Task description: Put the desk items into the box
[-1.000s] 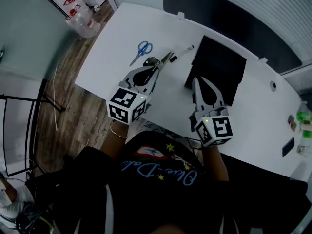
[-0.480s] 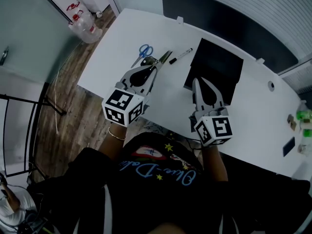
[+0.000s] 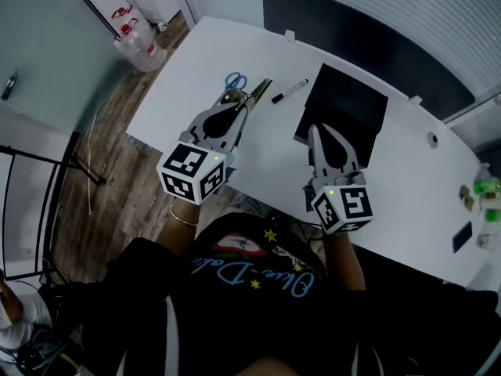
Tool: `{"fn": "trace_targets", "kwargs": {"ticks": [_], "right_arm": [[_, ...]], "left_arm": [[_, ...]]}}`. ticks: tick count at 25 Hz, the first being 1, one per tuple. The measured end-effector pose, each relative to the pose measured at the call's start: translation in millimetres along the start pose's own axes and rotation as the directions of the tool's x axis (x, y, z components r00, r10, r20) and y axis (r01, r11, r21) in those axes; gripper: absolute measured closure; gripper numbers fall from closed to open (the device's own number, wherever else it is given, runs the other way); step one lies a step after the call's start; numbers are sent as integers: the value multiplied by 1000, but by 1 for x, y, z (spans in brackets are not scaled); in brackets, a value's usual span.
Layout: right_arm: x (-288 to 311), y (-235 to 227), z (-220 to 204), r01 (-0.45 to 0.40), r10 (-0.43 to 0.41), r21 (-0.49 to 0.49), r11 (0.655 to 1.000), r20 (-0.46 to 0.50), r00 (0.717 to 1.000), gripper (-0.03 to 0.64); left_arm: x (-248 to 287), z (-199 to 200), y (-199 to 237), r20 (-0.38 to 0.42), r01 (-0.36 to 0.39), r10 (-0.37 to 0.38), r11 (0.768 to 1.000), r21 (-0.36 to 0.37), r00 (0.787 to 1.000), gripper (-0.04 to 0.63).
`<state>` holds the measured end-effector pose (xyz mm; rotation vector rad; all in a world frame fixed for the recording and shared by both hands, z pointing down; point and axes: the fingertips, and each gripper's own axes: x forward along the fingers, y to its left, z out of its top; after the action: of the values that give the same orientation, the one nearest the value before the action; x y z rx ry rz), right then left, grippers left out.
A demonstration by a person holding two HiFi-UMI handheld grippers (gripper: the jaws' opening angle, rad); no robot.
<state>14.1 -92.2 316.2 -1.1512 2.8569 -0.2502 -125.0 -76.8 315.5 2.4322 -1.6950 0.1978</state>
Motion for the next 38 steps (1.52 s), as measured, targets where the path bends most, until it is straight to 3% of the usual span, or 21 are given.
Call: {"fn": "trace_targets", "kwargs": {"ticks": [38], "right_arm": [[-22,2,12,0,0,-18,1000,24,1000,606]], "left_arm": [[-25,28,-15,86,-21,19,999,28,996,580]]}}
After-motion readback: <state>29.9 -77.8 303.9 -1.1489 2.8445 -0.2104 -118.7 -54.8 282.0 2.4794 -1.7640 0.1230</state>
